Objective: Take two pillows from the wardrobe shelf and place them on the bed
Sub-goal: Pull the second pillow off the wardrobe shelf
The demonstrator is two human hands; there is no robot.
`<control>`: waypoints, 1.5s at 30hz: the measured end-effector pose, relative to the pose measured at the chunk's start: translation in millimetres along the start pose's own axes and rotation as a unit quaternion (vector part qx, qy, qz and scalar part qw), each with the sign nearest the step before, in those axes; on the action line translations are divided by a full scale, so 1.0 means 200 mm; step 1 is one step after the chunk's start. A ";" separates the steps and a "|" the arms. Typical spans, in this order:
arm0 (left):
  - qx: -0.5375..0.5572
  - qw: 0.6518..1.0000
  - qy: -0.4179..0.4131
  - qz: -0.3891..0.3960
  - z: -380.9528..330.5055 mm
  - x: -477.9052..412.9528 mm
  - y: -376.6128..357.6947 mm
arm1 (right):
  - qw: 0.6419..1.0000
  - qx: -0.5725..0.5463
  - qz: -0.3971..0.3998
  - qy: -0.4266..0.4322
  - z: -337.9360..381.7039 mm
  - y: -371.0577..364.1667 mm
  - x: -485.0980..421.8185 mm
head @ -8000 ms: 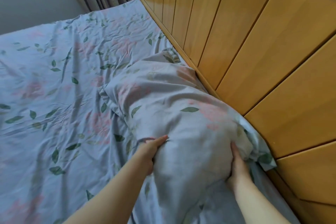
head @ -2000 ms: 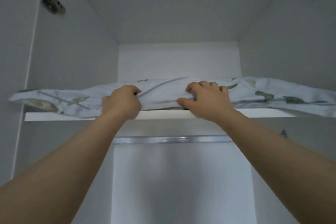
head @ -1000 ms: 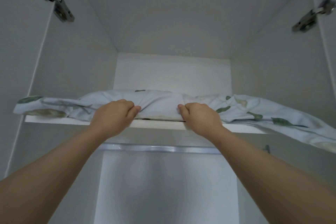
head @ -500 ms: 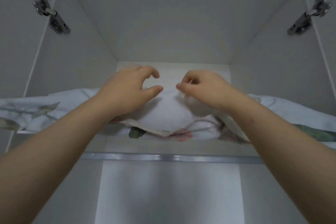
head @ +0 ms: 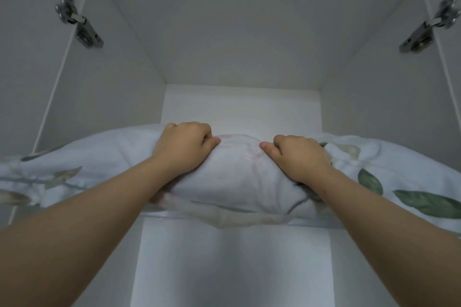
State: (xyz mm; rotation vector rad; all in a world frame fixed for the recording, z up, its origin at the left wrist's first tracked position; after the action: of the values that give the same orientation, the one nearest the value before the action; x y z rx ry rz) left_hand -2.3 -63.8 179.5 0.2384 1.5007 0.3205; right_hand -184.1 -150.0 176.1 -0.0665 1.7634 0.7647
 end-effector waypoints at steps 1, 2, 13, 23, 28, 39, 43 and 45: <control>0.014 1.000 -0.004 -0.016 -0.02 0.01 0.03 | 1.000 -0.006 -0.025 -0.004 0.00 0.00 0.01; 0.028 0.999 -0.010 -0.025 -0.04 0.02 0.07 | 0.999 -0.017 -0.050 -0.011 0.00 0.01 0.02; 0.034 0.995 0.087 0.030 -0.04 -0.03 0.16 | 0.999 -0.035 0.006 -0.022 0.05 0.17 0.13; -0.067 0.993 0.030 -0.090 -0.06 0.18 -0.10 | 0.999 0.016 0.042 -0.003 0.04 0.12 -0.02; -0.080 0.989 0.017 -0.123 -0.08 0.13 -0.08 | 0.998 -0.015 0.048 0.035 0.10 0.03 -0.04; -0.111 0.960 -0.001 -0.256 -0.13 0.39 0.06 | 0.955 -0.055 -0.279 0.088 0.14 0.06 0.24; -0.060 0.974 0.046 -0.215 -0.12 0.55 0.06 | 0.930 -0.098 -0.334 0.119 0.23 0.08 0.36; -0.037 0.978 0.075 -0.193 -0.11 0.65 0.06 | 0.922 -0.124 -0.333 0.153 0.30 0.07 0.45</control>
State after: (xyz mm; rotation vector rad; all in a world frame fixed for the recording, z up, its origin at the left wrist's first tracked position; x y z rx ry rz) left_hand -18.8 -7.5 61.4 -0.1416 1.6411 0.0834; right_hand -170.0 -77.7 96.2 -0.9535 1.7547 0.4782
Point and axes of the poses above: each hand's wrist, its own x-axis away from the middle knuckle, its own y-axis out of the back of the hand, z = x × y, the point moved 2 cm from there along -x, towards the middle knuckle, and after that the axes turned 3 degrees about -z, right-handed, at the moved point
